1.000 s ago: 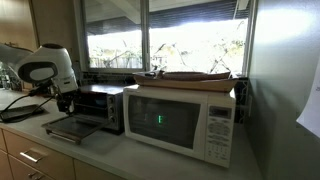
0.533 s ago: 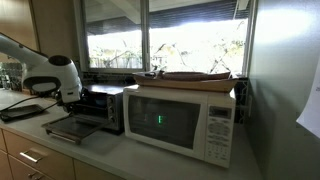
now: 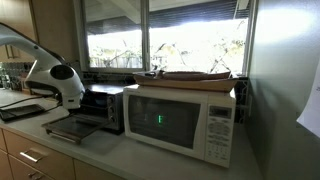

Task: Open the oven door, then remove the blue bowl from the oven and close the oven

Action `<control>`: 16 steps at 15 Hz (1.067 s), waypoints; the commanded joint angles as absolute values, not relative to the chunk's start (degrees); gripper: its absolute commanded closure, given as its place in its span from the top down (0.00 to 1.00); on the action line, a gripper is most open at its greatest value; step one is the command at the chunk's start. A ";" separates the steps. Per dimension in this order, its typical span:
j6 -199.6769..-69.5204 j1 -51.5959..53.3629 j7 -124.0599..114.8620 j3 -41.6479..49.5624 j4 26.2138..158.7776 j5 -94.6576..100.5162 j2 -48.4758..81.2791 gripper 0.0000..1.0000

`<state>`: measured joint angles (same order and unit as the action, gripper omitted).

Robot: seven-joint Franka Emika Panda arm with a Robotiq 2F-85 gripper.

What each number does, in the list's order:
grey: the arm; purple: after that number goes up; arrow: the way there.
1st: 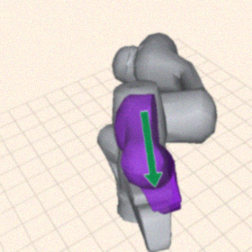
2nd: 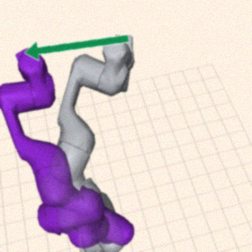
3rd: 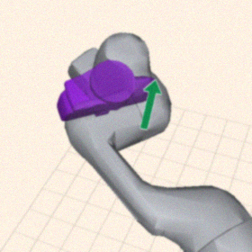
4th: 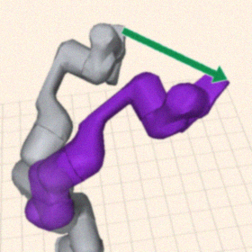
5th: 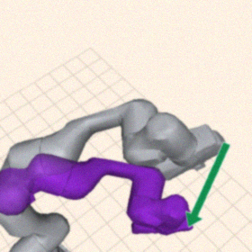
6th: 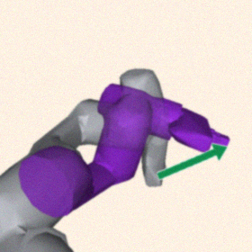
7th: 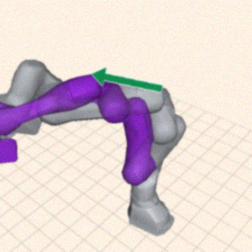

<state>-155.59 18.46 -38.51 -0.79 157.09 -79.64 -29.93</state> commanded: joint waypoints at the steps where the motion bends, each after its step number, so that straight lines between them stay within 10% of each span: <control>1: -153.42 13.22 -38.14 -5.64 156.92 -80.94 -29.99 1.00; 16: -141.84 9.50 -28.30 -4.50 154.49 -115.02 -23.62 1.00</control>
